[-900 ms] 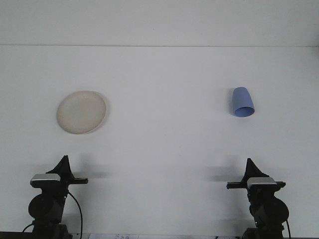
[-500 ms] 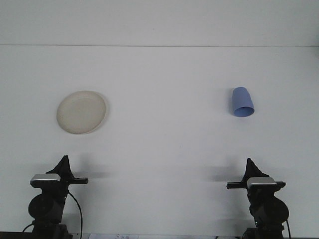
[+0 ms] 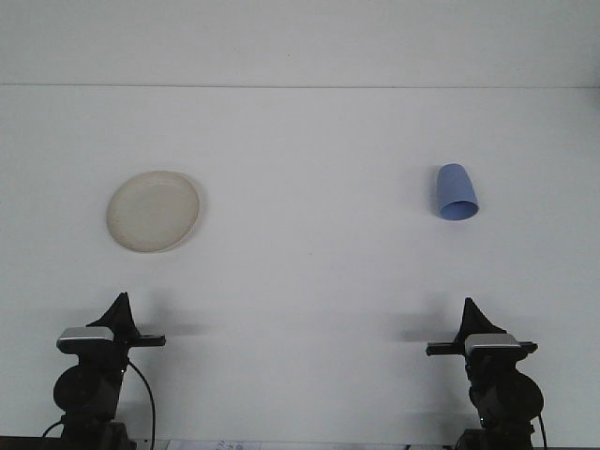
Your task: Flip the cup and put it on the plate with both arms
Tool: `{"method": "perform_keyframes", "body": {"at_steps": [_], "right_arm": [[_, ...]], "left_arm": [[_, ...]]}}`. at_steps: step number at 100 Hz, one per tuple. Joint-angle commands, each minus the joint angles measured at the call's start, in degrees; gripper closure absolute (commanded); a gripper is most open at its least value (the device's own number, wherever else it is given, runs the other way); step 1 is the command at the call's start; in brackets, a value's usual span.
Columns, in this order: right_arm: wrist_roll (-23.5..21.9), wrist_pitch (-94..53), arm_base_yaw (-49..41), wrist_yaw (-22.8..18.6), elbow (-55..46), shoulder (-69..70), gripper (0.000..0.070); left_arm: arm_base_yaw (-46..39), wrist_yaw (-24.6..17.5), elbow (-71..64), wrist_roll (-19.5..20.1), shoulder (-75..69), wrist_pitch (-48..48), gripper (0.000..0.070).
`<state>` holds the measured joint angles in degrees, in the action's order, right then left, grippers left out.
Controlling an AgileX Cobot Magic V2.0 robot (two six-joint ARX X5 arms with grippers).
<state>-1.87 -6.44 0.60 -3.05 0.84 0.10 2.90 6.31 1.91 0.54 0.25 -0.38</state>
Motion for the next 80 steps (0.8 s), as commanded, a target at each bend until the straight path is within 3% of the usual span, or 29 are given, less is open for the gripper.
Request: {"method": "perform_keyframes", "body": {"at_steps": [1,18,26,31,42,54,67,80], "right_arm": [[0.1,2.2,0.1,0.0,-0.1,0.0,0.0693],[-6.3,3.2,0.1,-0.8,-0.1,0.0,0.0693],[-11.8,2.9,0.1,-3.5,-0.1,0.0,0.0693],[-12.3,3.4,0.1,-4.7,-0.1,0.0,0.0693],[-18.4,5.6,0.1,-4.6,0.0,0.0,0.0694],[-21.0,6.4,0.1,-2.4,3.4,0.0,0.0697],[-19.9,0.7,0.1,3.5,13.7,3.7,0.0697],[-12.2,-6.5,0.1,6.1,26.4,12.2,0.0694]], "left_arm": [[0.1,0.3,-1.1,0.3,-0.1,0.7,0.0684],[0.1,0.3,-1.1,0.3,-0.1,0.7,0.0684],[0.1,0.3,-1.1,0.3,-0.1,0.7,0.0684],[0.1,0.3,-1.1,0.3,-0.1,0.7,0.0684],[0.1,0.3,-1.1,0.3,-0.1,0.7,0.0684],[0.1,0.3,-1.1,0.3,-0.1,0.7,0.0684],[0.1,0.3,-1.1,0.3,-0.1,0.7,0.0684],[0.1,0.3,-1.1,0.3,-0.1,0.7,0.0684]]}}
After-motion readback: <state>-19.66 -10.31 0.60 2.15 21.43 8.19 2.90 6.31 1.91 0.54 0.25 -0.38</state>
